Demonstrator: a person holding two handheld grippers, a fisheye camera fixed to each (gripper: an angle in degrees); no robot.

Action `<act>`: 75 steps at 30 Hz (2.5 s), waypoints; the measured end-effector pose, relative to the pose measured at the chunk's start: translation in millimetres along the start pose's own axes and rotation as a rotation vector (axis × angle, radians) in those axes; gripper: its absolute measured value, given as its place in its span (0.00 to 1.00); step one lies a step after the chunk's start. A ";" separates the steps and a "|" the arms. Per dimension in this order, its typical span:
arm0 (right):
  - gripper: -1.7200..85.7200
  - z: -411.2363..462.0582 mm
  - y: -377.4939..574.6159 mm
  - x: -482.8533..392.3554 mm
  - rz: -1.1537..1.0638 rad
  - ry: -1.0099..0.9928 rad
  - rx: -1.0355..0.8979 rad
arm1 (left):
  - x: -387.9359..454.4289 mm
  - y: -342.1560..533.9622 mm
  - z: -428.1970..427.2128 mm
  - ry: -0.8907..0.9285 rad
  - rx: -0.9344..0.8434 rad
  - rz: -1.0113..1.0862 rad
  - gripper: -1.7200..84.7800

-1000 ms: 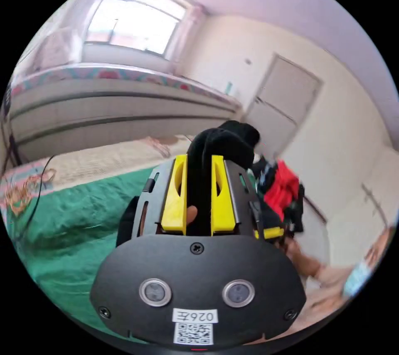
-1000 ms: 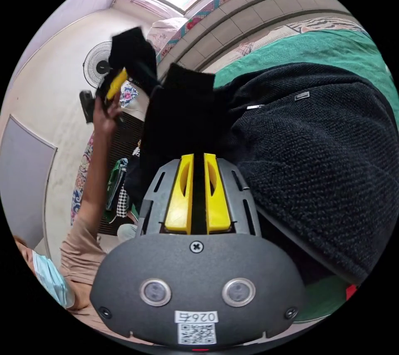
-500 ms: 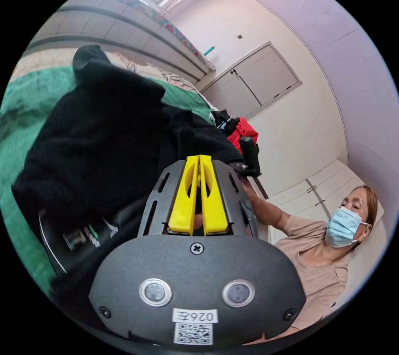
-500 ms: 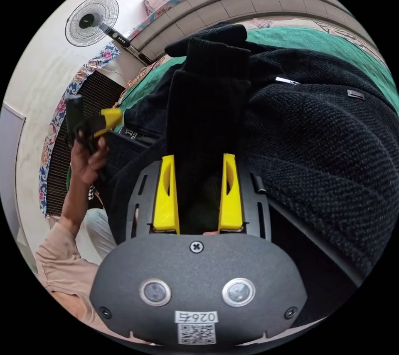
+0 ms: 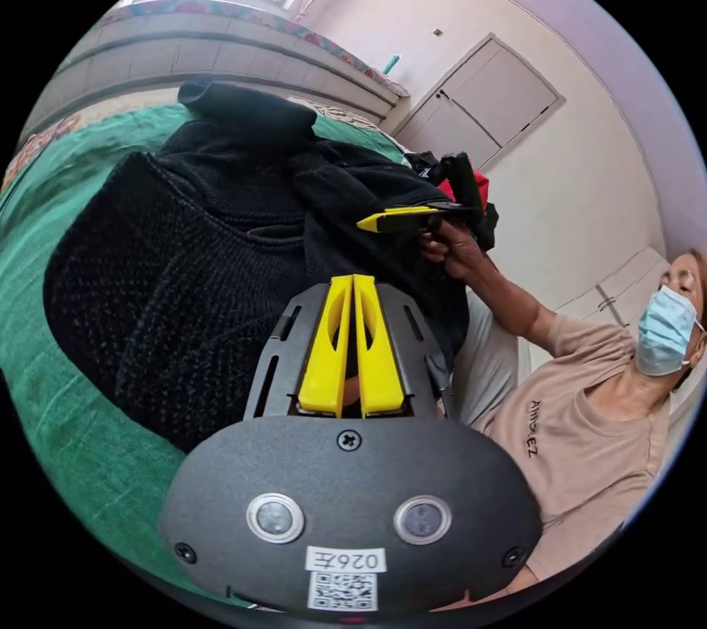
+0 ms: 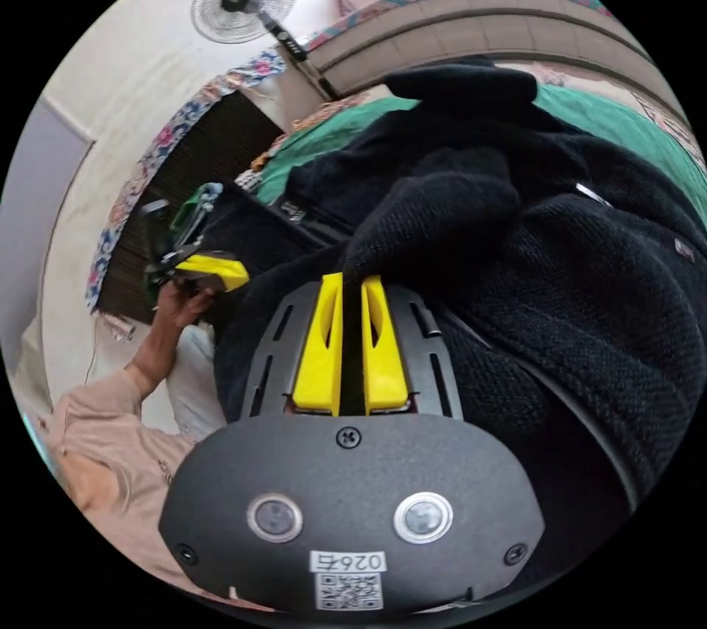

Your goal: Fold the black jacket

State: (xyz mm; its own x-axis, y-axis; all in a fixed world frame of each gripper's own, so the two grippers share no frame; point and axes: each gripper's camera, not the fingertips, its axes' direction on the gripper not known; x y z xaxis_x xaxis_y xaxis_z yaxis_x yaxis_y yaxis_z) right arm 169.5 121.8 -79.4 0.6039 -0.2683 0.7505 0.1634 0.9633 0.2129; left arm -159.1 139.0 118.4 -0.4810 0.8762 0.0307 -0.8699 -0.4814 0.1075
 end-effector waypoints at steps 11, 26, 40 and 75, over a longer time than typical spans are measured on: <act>0.02 -7.1 70.1 -76.0 -0.415 0.184 -0.553 | -29.4 29.4 -65.0 0.233 0.245 -0.028 0.01; 0.07 -248.5 72.2 16.2 0.145 0.334 0.280 | -39.2 -166.0 -46.0 -0.613 0.075 0.047 0.20; 0.20 -295.3 5.5 154.7 0.625 0.365 0.374 | -176.1 -237.0 135.9 -0.637 -0.305 0.017 0.14; 0.07 -292.6 -307.0 19.0 -0.017 1.000 0.322 | -180.7 -225.8 -96.3 -0.508 0.261 0.129 0.11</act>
State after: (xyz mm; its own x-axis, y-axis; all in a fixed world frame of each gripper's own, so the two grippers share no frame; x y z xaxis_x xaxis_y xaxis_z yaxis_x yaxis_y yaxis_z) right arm 359.1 -177.3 -313.5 0.9966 -0.0135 -0.0811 0.0513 0.8732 0.4847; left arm 113.7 87.0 -7.1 -0.4128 0.7438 0.5257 -0.7212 -0.6195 0.3101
